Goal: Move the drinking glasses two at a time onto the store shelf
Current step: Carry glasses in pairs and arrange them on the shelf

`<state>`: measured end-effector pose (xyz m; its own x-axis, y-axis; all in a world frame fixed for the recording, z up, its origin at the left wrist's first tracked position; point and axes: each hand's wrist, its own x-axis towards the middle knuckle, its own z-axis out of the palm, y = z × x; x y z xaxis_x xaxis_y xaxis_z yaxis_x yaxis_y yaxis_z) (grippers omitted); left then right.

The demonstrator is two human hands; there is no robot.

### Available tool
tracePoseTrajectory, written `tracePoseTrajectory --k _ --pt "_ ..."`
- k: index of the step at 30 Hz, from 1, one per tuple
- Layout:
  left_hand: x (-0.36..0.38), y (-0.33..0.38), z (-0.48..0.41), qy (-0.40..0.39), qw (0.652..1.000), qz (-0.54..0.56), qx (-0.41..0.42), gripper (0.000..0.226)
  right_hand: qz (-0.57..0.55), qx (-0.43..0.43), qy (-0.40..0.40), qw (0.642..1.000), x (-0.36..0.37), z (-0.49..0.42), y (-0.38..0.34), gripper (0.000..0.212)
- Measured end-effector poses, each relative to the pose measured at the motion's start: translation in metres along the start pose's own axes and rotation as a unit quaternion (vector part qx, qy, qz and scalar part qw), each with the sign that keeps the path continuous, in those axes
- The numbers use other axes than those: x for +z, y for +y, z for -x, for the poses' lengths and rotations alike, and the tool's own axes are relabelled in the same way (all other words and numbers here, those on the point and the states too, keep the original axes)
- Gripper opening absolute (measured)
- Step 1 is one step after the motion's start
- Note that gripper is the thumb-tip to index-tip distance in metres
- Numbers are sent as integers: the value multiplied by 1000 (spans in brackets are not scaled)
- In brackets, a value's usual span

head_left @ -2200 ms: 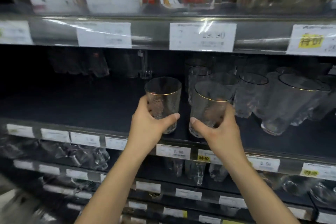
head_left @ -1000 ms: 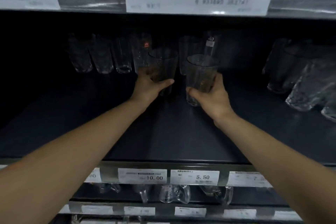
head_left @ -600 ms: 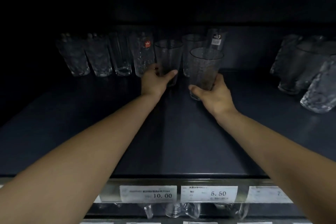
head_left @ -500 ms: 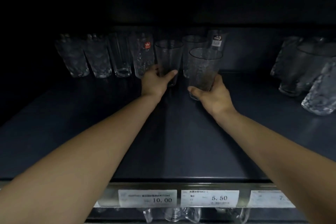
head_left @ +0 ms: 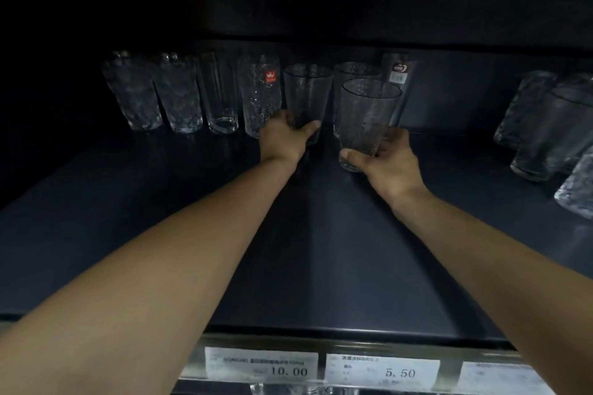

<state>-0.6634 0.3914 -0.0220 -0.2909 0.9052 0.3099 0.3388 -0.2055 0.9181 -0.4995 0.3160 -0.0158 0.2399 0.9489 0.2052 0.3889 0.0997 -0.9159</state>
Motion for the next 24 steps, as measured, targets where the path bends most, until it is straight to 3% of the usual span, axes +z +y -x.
tracePoseTrajectory --k 9,15,20,24 --pt "7 -5 -13 8 1000 -12 3 45 32 -20 17 999 2 -4 3 63" --pt "11 -8 -20 4 1000 -13 6 47 43 -21 15 999 2 -6 4 43" --pt "12 -10 -25 3 1000 -15 3 55 31 -7 30 999 1 -6 3 58" --pt "12 -9 -25 1 1000 -7 6 49 28 6 33 999 1 -7 5 52"
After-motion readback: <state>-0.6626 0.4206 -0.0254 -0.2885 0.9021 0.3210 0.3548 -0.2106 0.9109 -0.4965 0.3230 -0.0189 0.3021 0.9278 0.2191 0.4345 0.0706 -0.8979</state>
